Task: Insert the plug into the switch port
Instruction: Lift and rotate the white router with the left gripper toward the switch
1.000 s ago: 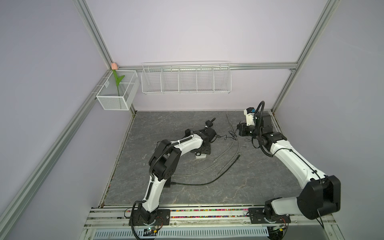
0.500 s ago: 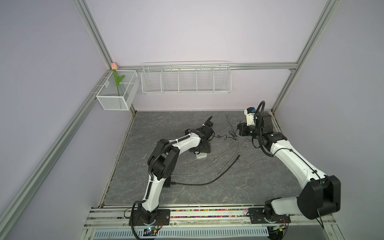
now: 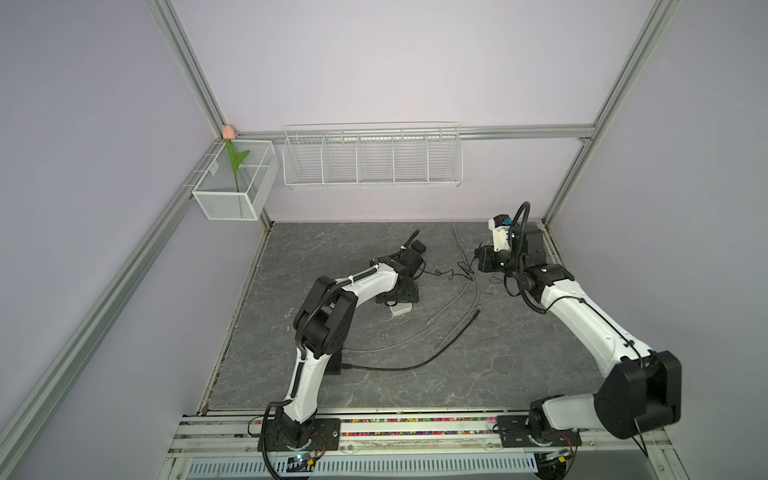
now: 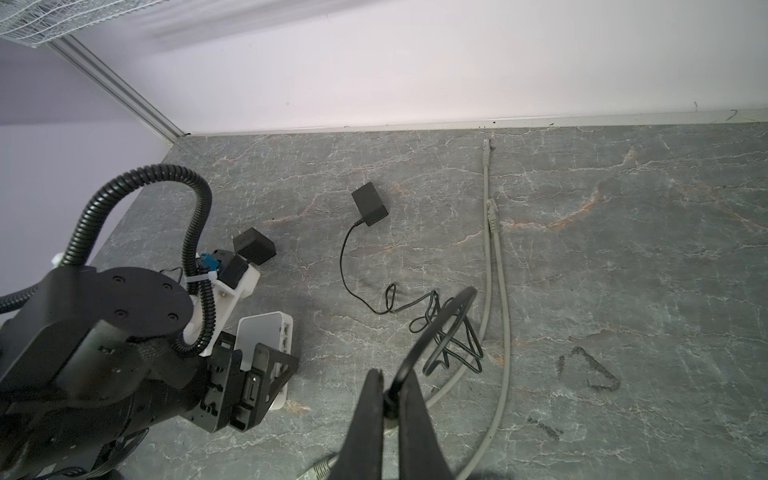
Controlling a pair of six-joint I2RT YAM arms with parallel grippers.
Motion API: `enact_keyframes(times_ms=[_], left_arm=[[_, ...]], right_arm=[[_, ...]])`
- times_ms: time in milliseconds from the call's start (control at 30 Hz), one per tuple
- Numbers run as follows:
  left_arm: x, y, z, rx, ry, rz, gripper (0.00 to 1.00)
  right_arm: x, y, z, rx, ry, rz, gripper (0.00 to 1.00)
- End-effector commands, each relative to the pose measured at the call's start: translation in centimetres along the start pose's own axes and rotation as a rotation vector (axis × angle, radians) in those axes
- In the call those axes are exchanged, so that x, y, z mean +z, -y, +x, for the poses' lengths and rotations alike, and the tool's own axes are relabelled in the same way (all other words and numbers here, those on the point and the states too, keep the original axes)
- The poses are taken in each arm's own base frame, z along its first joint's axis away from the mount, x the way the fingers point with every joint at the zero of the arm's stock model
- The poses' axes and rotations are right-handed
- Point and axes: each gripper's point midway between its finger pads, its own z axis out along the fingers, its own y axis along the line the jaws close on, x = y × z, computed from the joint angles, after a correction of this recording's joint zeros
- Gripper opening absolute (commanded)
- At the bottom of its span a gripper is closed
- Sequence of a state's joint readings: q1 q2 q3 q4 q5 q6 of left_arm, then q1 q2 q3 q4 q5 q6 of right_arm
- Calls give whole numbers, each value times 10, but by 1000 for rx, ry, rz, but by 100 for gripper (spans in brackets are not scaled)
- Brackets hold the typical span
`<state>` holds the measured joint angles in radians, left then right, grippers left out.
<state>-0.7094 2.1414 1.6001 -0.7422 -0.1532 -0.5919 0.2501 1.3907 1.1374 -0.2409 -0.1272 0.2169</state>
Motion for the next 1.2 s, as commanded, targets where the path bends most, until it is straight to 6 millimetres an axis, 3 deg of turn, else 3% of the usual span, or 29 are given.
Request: enact_keyframes(times_ms=[0,333,733,800,933,1067,1167], left_arm=[[-8,4,-11,-29,25,32,98],[-9,1,-18,-103,31,86,99],[12,-7,-13,-91,-1,20,95],[14,-7,-11,-86,-3,17,88],[9,-8,-13,-82,7,22,60],[-12,-6,-20,-71,50,54,36],[-33,-1,-26,-54,92,111,29]], right_arm=[[-1,4,-1,4,20,8,8],[-3,4,-2,6,23,9,8],[-3,5,-2,7,23,14,8],[-3,6,-2,7,22,13,8],[-3,5,-2,8,21,12,8],[-3,5,-1,7,21,12,8],[-4,3,-2,3,22,3,8]])
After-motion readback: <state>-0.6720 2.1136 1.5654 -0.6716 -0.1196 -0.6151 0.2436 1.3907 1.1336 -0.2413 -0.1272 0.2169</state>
